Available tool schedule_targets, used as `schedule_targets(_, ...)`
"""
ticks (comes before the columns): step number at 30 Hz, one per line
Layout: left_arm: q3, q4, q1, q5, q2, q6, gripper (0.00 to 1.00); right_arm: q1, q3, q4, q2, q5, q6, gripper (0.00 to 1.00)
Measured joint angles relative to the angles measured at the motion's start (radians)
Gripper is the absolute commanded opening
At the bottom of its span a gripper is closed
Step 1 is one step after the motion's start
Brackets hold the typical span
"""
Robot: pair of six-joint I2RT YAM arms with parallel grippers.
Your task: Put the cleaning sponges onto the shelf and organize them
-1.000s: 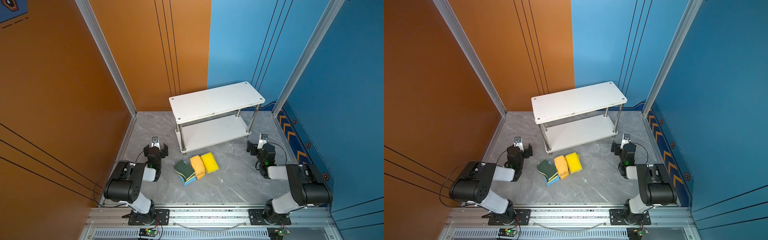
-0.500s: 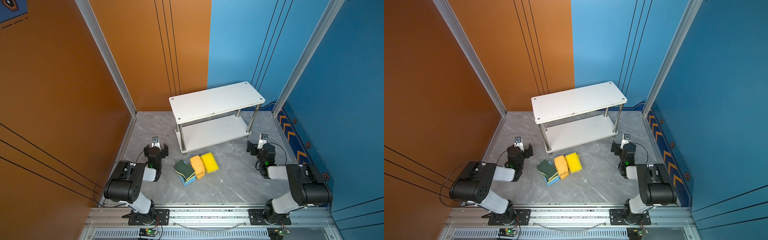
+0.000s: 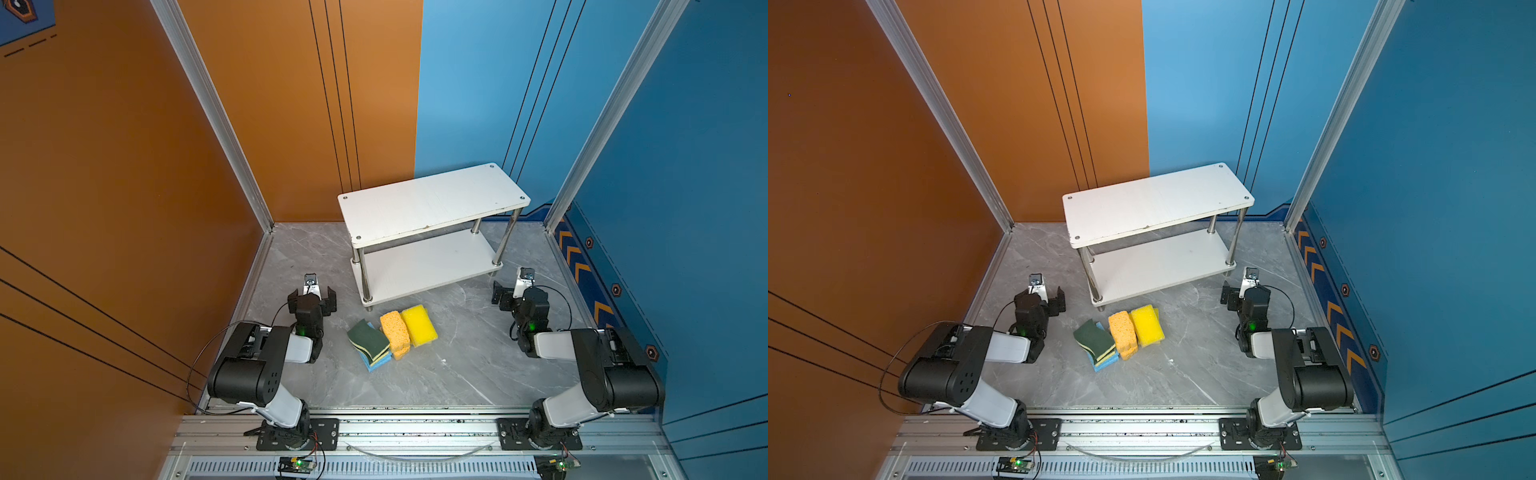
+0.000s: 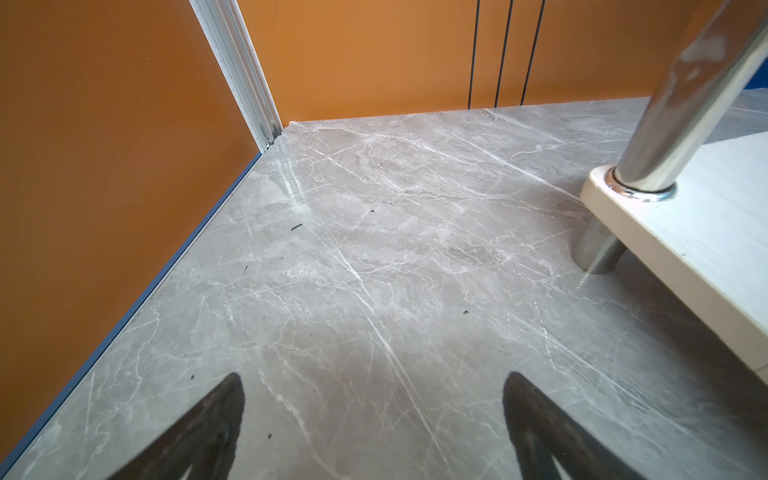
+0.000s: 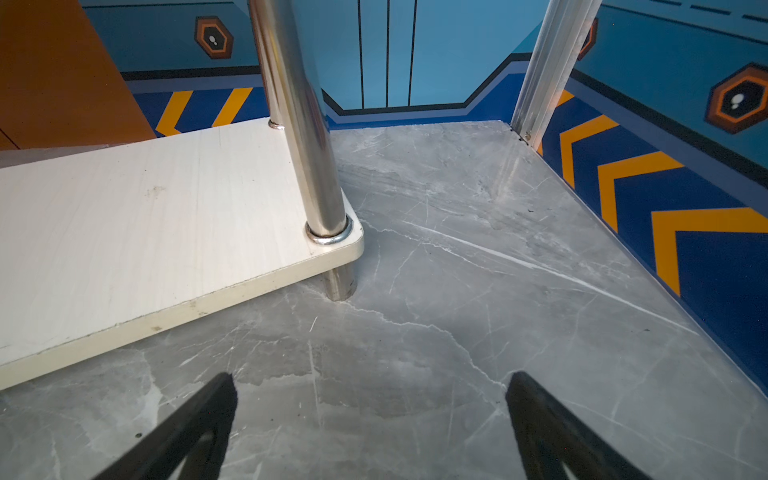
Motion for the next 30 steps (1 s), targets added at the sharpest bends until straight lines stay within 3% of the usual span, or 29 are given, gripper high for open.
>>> schedule_targets(30,-0.004,0.016,-0.002,-0.003,0.0,0.005,0.98,0.016,-0.009,0.013,0.0,0.036,-0.008,1.0)
